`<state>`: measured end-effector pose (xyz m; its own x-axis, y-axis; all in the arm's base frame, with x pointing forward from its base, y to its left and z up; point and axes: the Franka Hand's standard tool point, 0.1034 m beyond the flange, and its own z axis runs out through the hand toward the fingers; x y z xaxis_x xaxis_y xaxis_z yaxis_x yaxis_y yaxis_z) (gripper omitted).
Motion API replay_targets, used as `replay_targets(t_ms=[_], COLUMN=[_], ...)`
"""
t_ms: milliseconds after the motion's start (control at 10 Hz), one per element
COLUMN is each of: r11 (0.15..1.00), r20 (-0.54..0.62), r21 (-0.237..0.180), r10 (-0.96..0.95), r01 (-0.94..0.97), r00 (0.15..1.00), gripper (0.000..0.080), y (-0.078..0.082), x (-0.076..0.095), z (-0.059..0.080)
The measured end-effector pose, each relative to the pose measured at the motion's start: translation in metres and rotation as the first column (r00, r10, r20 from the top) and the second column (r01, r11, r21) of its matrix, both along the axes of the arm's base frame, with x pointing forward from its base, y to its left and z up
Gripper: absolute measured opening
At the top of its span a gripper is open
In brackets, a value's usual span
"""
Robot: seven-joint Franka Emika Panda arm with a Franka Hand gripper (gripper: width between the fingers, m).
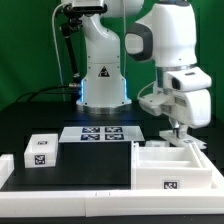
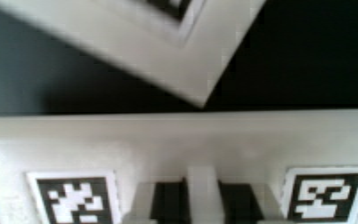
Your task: Assemble cabinet
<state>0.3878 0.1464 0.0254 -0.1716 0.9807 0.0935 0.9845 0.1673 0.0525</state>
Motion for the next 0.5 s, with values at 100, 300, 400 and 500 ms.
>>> replay_targets(t_ms=[100,300,400,500], r11=[0.998,0.992,0.990,0.989], r20=[0.011,0.026,0.026,0.028], r21=[-0.003,-0.031,-0.046,-0.051], r10=[-0.065,-0.119,-0.131,-0.136], r01=[0.065,0.120,0.132,0.137], r00=[0.998,0.993,0.991,0.990], gripper=[0.0068,0.0069,0.0069,0.0069], y=[-0.006,-0.015,-0.020,-0.022], x=[0.005,0.015,0.021,0.026], z=[0.008,0.028,0.034,0.037])
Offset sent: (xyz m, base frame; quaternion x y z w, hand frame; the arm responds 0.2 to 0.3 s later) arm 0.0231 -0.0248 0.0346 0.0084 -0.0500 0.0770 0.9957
